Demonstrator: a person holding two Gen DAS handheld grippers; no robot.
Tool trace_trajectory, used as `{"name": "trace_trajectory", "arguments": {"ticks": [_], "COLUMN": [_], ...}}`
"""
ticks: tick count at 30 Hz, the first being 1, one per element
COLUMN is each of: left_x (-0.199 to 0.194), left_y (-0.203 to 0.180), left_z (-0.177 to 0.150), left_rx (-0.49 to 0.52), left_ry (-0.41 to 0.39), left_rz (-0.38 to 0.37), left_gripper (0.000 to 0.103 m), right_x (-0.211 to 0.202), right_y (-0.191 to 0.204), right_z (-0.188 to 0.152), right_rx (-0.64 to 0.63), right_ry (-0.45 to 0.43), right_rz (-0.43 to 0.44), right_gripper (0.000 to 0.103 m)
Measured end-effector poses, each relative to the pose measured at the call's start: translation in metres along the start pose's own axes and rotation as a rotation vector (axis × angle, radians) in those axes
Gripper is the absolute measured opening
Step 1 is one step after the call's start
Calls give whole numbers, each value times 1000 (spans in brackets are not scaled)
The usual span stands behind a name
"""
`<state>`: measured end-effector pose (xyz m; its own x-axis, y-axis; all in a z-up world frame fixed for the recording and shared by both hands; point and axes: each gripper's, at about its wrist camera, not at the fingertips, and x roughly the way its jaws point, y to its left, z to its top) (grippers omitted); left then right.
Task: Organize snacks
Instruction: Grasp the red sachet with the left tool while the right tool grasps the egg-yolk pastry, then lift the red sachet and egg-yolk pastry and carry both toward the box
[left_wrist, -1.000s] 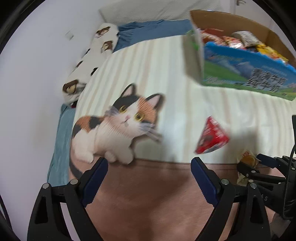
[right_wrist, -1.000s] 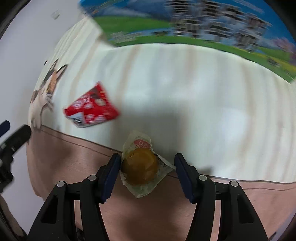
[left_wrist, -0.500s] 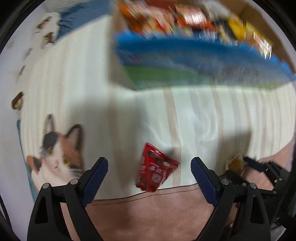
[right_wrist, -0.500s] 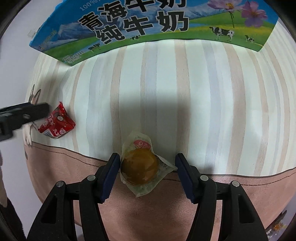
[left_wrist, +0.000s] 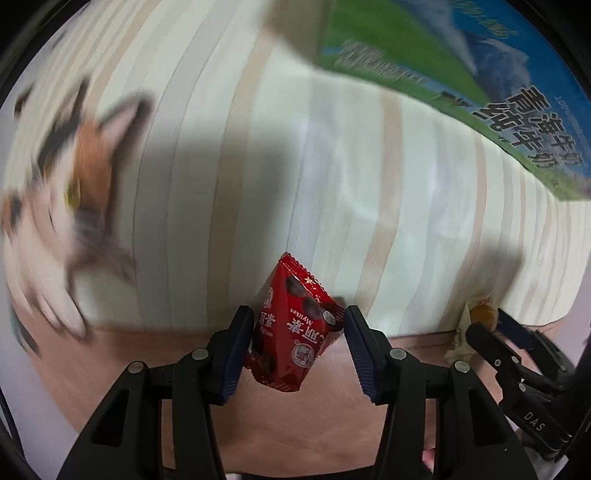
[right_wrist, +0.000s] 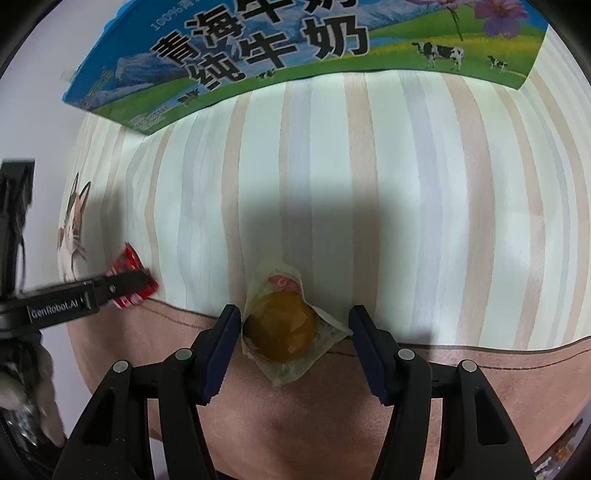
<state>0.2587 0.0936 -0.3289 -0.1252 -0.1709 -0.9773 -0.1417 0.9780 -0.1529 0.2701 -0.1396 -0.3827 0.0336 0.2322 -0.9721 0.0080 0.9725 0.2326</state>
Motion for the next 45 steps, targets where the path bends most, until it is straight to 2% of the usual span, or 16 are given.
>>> {"name": "trace_trajectory", "arguments": {"ticks": [3, 6, 9, 13, 16, 19, 23, 26, 29, 37, 39, 41, 45], "left_x": [5, 8, 9, 11, 13, 15, 16, 23, 31, 31, 33, 34, 29], "left_y": [4, 8, 3, -13, -27, -40, -51, -64, -76, -71, -61, -54, -54], "left_z": [-12, -14, -15, -20, -26, -36, -53, -73, -75, -85, -86, -82, -84], "left_rx": [-45, -48, -37, 23, 57, 74, 78, 95, 102, 84, 85, 88, 83], "left_ry": [-4, 3, 6, 1, -14, -37, -61, -73, -85, -115, -129, -142, -150], "left_rz": [-49, -81, -82, -18, 41, 81, 100, 118, 133, 142, 152, 158, 155], "left_gripper": [49, 57, 62, 62, 62, 62, 54, 53, 53, 53, 49, 40, 34], "right_x": [3, 5, 7, 13, 16, 12, 6, 3, 3, 4, 8, 11, 12], "right_y": [-3, -7, -7, 13, 24, 22, 12, 8, 5, -9, -12, -7, -2], "right_z": [-2, 0, 4, -2, -9, -17, -34, -45, -49, -49, -56, -58, -61], "right_rx": [-6, 17, 31, -28, -116, -159, -200, -214, -198, -127, -126, -133, -141], "right_ry": [23, 29, 36, 36, 9, -2, 18, 30, 13, -42, -56, -67, -81], "right_rz": [13, 24, 30, -31, -114, -110, -126, -136, -133, -138, -154, -173, -187], "right_gripper": [64, 66, 73, 76, 66, 64, 64, 64, 66, 67, 67, 67, 65]}}
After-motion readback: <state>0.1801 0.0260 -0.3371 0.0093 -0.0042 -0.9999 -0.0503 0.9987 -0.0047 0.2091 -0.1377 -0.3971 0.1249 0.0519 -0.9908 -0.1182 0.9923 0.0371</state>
